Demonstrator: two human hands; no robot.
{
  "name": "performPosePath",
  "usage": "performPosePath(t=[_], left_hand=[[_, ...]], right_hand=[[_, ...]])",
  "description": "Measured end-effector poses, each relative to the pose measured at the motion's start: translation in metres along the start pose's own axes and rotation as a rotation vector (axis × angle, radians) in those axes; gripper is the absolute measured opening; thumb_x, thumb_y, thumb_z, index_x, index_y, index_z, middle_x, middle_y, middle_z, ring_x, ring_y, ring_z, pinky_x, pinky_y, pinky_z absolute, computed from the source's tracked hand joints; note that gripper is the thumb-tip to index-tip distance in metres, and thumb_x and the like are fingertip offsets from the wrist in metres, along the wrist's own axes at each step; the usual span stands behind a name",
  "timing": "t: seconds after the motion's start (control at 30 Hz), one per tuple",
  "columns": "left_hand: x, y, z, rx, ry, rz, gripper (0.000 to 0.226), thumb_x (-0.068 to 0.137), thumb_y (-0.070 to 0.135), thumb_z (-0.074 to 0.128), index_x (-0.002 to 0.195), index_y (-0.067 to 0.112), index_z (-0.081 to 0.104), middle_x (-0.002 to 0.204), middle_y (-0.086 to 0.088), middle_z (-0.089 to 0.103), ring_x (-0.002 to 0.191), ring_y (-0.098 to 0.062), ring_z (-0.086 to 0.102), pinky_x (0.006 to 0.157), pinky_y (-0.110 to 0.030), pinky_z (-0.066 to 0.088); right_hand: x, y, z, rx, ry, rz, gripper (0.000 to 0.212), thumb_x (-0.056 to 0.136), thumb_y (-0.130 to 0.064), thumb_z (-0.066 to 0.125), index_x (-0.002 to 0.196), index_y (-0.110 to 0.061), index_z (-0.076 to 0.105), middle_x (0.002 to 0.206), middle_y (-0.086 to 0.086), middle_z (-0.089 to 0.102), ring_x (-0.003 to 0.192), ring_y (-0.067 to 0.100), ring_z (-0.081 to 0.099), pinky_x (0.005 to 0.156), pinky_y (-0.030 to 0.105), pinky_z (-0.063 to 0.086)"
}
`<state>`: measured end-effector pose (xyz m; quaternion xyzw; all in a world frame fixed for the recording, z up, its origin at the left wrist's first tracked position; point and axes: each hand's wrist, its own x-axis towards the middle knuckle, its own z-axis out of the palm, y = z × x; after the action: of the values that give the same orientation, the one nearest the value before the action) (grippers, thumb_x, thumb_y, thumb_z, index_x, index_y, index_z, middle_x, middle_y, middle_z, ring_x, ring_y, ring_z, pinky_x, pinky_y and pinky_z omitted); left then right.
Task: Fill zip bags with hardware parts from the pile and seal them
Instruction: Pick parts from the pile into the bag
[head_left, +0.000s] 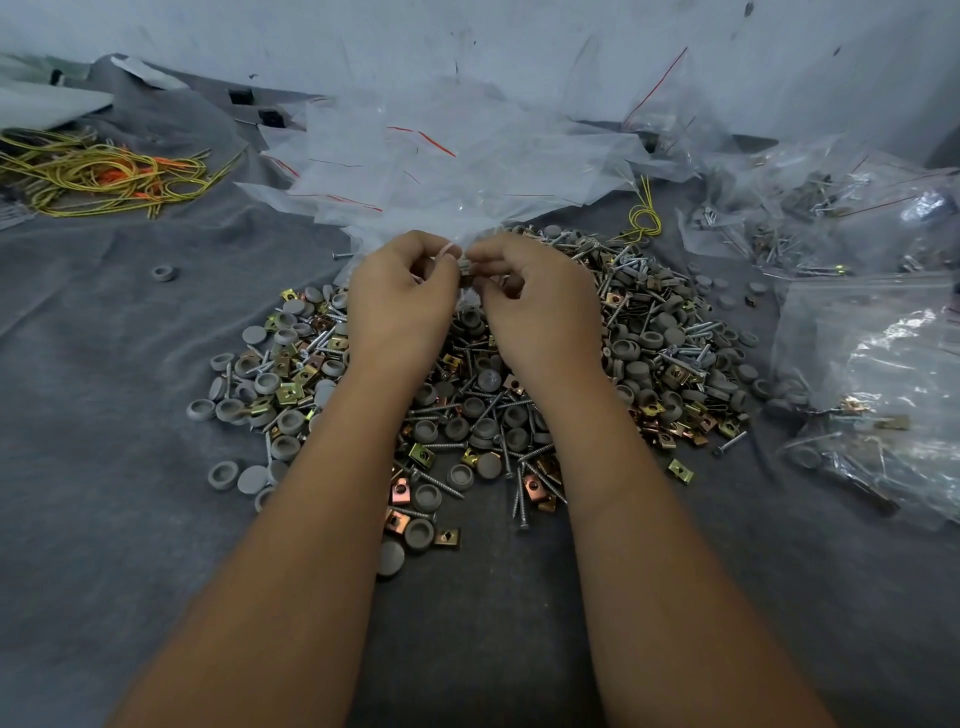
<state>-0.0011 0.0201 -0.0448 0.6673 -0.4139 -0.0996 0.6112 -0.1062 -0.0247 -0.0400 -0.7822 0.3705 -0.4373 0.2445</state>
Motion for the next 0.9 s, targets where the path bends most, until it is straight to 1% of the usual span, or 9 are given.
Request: performPosePath(t=[0.1, 0.23, 0.33, 0.4, 0.43, 0.53, 0.6, 0.73, 0.9], left_hand=[[0.0, -0.001, 0.0, -0.014, 0.005, -0.003, 0.012, 0.093, 0.021, 0.059, 0.086, 0.02, 0.068, 0.058, 0.009, 0.052, 0.044, -0.001, 0.041, 0.046, -0.021, 0.035], [0.0, -0.001, 0.0, -0.019, 0.032, -0.044, 0.015, 0.094, 0.021, 0.058, 0.08, 0.023, 0.064, 0.055, 0.01, 0.046, 0.04, 0.0, 0.038, 0.042, -0.016, 0.029], [0.001, -0.001, -0.002, -0.023, 0.08, -0.067, 0.018, 0.094, 0.019, 0.057, 0.078, 0.024, 0.062, 0.055, 0.011, 0.045, 0.04, 0.0, 0.038, 0.041, -0.013, 0.028], [0.002, -0.001, -0.002, -0.034, 0.101, -0.086, 0.015, 0.094, 0.02, 0.056, 0.081, 0.02, 0.064, 0.055, 0.011, 0.044, 0.041, 0.0, 0.036, 0.043, -0.016, 0.029], [0.003, -0.002, -0.002, -0.041, 0.107, -0.093, 0.015, 0.095, 0.021, 0.056, 0.083, 0.017, 0.065, 0.055, 0.011, 0.043, 0.042, -0.001, 0.035, 0.045, -0.019, 0.029], [0.003, -0.003, -0.003, -0.057, 0.114, -0.1, 0.017, 0.095, 0.021, 0.056, 0.086, 0.011, 0.066, 0.054, 0.01, 0.042, 0.044, -0.004, 0.033, 0.047, -0.024, 0.029], [0.003, -0.003, -0.003, -0.055, 0.109, -0.097, 0.016, 0.095, 0.021, 0.056, 0.085, 0.012, 0.066, 0.054, 0.01, 0.042, 0.044, -0.004, 0.034, 0.046, -0.022, 0.03], [0.003, -0.002, -0.003, -0.049, 0.102, -0.096, 0.016, 0.095, 0.022, 0.057, 0.085, 0.013, 0.066, 0.056, 0.009, 0.044, 0.047, -0.005, 0.036, 0.046, -0.021, 0.031], [0.003, -0.002, -0.003, -0.038, 0.1, -0.093, 0.016, 0.095, 0.022, 0.057, 0.084, 0.014, 0.066, 0.055, 0.01, 0.044, 0.043, -0.002, 0.036, 0.044, -0.016, 0.03]], right_hand=[[-0.001, -0.001, -0.001, 0.01, 0.039, -0.003, 0.026, 0.087, -0.008, 0.064, 0.106, -0.023, 0.072, 0.097, -0.008, 0.073, 0.088, 0.012, 0.065, 0.079, 0.04, 0.054], [0.001, -0.001, -0.009, 0.013, 0.213, 0.03, 0.02, 0.09, -0.01, 0.059, 0.103, -0.021, 0.071, 0.094, -0.008, 0.071, 0.081, 0.011, 0.064, 0.07, 0.035, 0.054], [0.003, 0.004, -0.015, -0.129, 0.267, 0.136, 0.019, 0.093, -0.012, 0.055, 0.099, -0.024, 0.069, 0.099, -0.006, 0.069, 0.085, 0.015, 0.063, 0.064, 0.03, 0.048], [0.005, 0.009, -0.018, -0.221, 0.232, 0.188, 0.021, 0.093, -0.011, 0.054, 0.099, -0.024, 0.07, 0.101, -0.004, 0.07, 0.088, 0.018, 0.063, 0.064, 0.03, 0.046], [0.005, 0.01, -0.019, -0.266, 0.199, 0.204, 0.023, 0.093, -0.01, 0.053, 0.1, -0.024, 0.07, 0.1, -0.002, 0.07, 0.089, 0.021, 0.062, 0.066, 0.032, 0.047], [0.005, 0.011, -0.021, -0.39, 0.108, 0.202, 0.03, 0.091, -0.006, 0.052, 0.108, -0.021, 0.07, 0.103, 0.002, 0.07, 0.101, 0.028, 0.058, 0.082, 0.043, 0.05], [0.004, 0.011, -0.02, -0.455, 0.077, 0.194, 0.033, 0.091, -0.009, 0.053, 0.118, -0.022, 0.067, 0.11, 0.003, 0.068, 0.111, 0.029, 0.051, 0.09, 0.042, 0.046], [0.002, 0.012, -0.02, -0.61, -0.051, 0.19, 0.042, 0.094, -0.026, 0.052, 0.135, -0.028, 0.054, 0.126, 0.004, 0.057, 0.12, 0.029, 0.041, 0.097, 0.041, 0.034], [0.001, 0.013, -0.018, -0.688, -0.128, 0.175, 0.045, 0.095, -0.03, 0.046, 0.14, -0.026, 0.046, 0.133, 0.006, 0.046, 0.125, 0.029, 0.033, 0.101, 0.042, 0.028]])
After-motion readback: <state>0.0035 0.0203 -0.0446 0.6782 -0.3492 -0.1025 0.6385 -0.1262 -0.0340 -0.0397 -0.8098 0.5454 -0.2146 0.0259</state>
